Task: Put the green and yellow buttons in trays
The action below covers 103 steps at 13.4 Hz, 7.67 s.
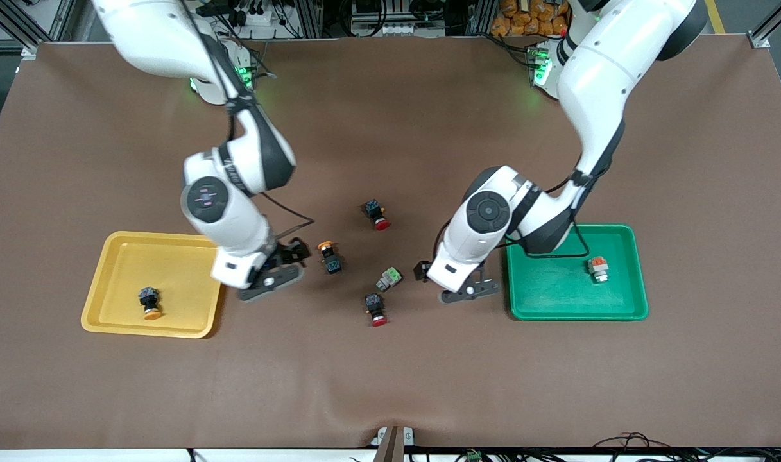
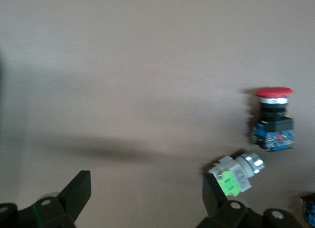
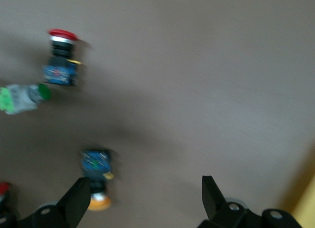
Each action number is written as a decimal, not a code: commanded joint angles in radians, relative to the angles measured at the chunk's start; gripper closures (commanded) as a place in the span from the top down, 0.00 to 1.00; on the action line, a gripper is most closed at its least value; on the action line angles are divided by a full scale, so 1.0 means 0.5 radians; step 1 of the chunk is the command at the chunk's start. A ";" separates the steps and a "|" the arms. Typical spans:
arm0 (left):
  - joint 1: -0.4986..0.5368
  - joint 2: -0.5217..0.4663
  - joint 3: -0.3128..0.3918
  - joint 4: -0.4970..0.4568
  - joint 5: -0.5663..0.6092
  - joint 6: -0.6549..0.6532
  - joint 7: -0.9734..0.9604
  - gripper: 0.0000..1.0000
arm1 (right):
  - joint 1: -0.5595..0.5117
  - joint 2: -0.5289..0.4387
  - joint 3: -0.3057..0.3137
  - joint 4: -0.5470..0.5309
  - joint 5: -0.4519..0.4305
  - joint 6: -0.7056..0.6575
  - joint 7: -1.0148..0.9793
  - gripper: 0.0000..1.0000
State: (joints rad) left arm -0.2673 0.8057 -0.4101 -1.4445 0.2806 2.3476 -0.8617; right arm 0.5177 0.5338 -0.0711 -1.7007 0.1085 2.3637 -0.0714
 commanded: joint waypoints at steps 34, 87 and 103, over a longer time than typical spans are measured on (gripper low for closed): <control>-0.453 0.310 0.302 0.186 0.089 0.818 0.972 0.00 | -1.231 -0.267 0.446 -0.455 0.369 0.126 -0.811 0.30; 0.507 -1.860 0.649 -0.415 -0.561 -1.670 1.312 1.00 | -1.167 -1.071 0.007 0.281 -0.125 -1.755 0.195 1.00; 0.574 -1.805 0.633 -0.293 -0.537 -1.738 1.462 1.00 | -1.173 -1.071 0.007 0.287 -0.104 -1.745 0.195 1.00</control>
State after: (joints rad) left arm 0.0081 -0.1000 -0.0922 -1.6034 0.0143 1.5009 -0.1805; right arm -0.0589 -0.0115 -0.0765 -1.5795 0.0560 1.4959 0.0117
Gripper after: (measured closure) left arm 0.000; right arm 0.000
